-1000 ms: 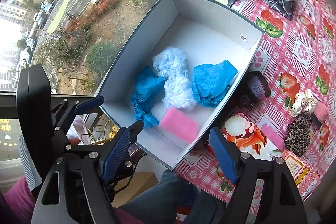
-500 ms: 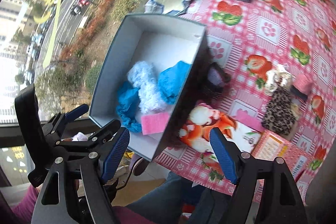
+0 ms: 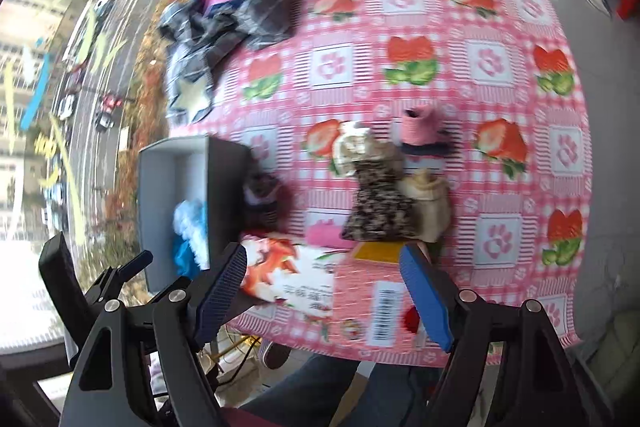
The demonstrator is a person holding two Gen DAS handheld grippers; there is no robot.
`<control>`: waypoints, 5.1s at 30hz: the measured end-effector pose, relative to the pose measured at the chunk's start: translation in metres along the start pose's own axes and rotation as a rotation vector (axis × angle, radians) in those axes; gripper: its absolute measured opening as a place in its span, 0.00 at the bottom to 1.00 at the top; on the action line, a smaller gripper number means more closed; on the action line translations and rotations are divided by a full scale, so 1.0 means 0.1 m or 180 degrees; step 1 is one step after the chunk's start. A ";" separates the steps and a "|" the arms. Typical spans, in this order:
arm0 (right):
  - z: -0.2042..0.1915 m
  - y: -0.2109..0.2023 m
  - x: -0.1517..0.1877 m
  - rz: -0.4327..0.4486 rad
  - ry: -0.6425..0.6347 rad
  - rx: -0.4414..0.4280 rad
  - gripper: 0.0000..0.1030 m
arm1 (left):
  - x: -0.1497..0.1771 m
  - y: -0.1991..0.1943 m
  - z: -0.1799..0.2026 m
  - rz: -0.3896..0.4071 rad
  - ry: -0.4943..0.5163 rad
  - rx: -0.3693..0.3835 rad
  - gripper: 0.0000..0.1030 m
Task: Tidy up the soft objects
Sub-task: 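Reach both tools toward the remaining soft items on the tablecloth, then grasp the white polka-dot cloth with left tool while right tool grasps pink knit hat, then carry the polka-dot cloth and pink knit hat over the white box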
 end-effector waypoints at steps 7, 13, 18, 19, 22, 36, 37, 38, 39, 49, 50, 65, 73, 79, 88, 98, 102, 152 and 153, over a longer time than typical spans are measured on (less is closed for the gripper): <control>0.74 0.13 -0.01 -0.0122 0.0400 0.0061 0.78 | -0.39 0.59 0.59 -0.0306 0.0063 0.0155 1.00; 1.13 0.31 0.04 -0.0240 0.0557 0.0064 0.78 | -0.65 1.21 0.90 -0.0611 -0.0046 0.0175 1.00; 1.34 0.46 0.07 -0.0354 0.0650 0.0034 0.78 | -0.76 1.68 1.04 -0.0831 -0.0205 0.0181 1.00; 1.39 0.50 0.08 -0.0383 0.0675 0.0022 0.78 | -0.77 1.75 1.06 -0.0857 -0.0215 0.0153 1.00; 1.47 0.59 0.05 -0.0413 0.0707 0.0010 0.78 | -0.76 1.99 1.08 -0.0989 -0.0217 0.0061 1.00; 1.36 1.11 -0.40 -0.0461 0.0232 0.0118 0.78 | -0.77 2.15 0.99 -0.1105 -0.0477 0.0097 0.27; 1.33 1.16 -0.45 -0.0460 0.0176 0.0144 0.78 | -0.79 2.10 0.96 -0.1048 -0.0509 0.0081 0.27; 1.30 1.23 -0.50 -0.0458 0.0112 0.0179 0.78 | -0.81 2.06 0.91 -0.1000 -0.0552 0.0078 0.27; 1.28 1.29 -0.55 -0.0454 0.0061 0.0200 0.78 | -0.82 2.01 0.87 -0.0952 -0.0597 0.0073 0.27; 1.07 1.96 -0.75 -0.0591 -0.0284 0.0471 0.53 | -0.93 1.68 0.60 -0.0682 -0.0464 -0.0200 0.27; 1.06 1.95 -0.76 -0.0555 -0.0294 0.0492 0.46 | -0.92 1.66 0.60 -0.0664 -0.0434 -0.0232 0.27; 1.15 1.04 -0.68 -0.0107 -0.0118 0.0380 0.29 | -0.82 1.13 0.82 -0.0291 0.0049 -0.0463 0.27; 0.98 0.59 -0.46 0.0054 -0.0153 0.0349 0.29 | -0.60 0.75 0.87 -0.0205 0.0262 -0.0424 0.27; 0.81 0.35 -0.27 0.0141 -0.0168 0.0360 0.29 | -0.40 0.48 0.86 -0.0195 0.0324 -0.0380 0.27; 0.60 0.09 0.03 0.0238 -0.0167 0.0420 0.29 | -0.14 0.17 0.82 -0.0138 0.0530 -0.0406 0.27; 0.45 -0.03 0.47 0.0203 -0.0251 0.0509 0.29 | 0.09 -0.05 0.68 -0.0112 0.0542 -0.0373 0.27; 0.31 0.02 0.62 0.0132 -0.0286 0.0491 0.29 | 0.10 -0.10 0.60 -0.0080 0.0478 -0.0371 0.27; -1.43 0.61 0.81 -0.0176 -0.1468 0.0400 0.29 | 0.46 -0.60 -0.88 0.0162 -0.0532 -0.0545 0.27; -1.44 0.62 0.80 -0.0183 -0.1480 0.0399 0.29 | 0.46 -0.60 -0.89 0.0160 -0.0545 -0.0543 0.27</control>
Point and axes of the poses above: each gripper's, at about its wrist camera, not at the fingertips, and y roughly the way its jaws point, z to its right, x to its underside, the point moved 8 cm from there along y, roughly the way its jaws point, and after that the axes turned 6 degrees about z, right-handed, at the moved point
